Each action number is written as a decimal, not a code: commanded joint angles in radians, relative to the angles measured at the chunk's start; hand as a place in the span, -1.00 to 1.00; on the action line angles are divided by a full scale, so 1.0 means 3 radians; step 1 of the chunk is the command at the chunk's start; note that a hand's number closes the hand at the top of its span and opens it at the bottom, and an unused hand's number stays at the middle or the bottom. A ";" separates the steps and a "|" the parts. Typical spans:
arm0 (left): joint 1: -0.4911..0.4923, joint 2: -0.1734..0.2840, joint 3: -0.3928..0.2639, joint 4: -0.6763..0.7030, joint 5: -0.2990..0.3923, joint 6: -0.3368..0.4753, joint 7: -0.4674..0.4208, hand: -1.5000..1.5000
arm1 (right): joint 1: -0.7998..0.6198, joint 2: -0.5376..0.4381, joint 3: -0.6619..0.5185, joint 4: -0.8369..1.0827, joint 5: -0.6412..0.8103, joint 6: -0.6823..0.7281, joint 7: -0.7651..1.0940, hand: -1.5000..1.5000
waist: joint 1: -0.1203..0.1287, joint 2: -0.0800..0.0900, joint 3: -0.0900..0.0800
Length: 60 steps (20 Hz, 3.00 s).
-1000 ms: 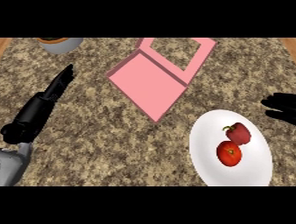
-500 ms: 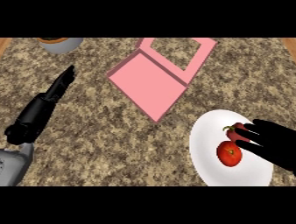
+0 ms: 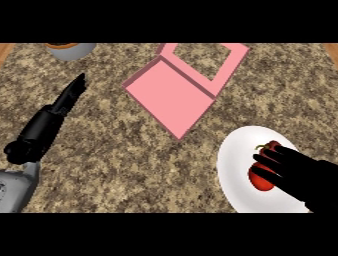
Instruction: Pick the tomato from the plate and place it in the cardboard box
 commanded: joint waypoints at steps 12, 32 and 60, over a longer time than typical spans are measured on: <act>0.0040 -0.0227 0.0241 -0.0010 -0.0261 -0.0207 -0.0020 0.00 | 0.0016 0.0535 0.0217 0.0451 0.1039 -0.0192 -0.0161 -1.00 | 0.0002 0.0003 0.0001; 0.0129 -0.0538 0.0409 -0.0284 -0.0498 -0.0409 0.0265 0.00 | -0.0021 0.1162 0.0206 0.1337 0.1783 -0.0561 -0.0466 -1.00 | 0.0003 0.0001 0.0001; -0.0082 -0.0635 0.0517 -0.0036 -0.0613 -0.0712 -0.0009 0.00 | -0.0895 0.2684 0.0581 0.2231 0.2044 -0.1064 0.0036 1.00 | 0.0326 0.0074 0.0001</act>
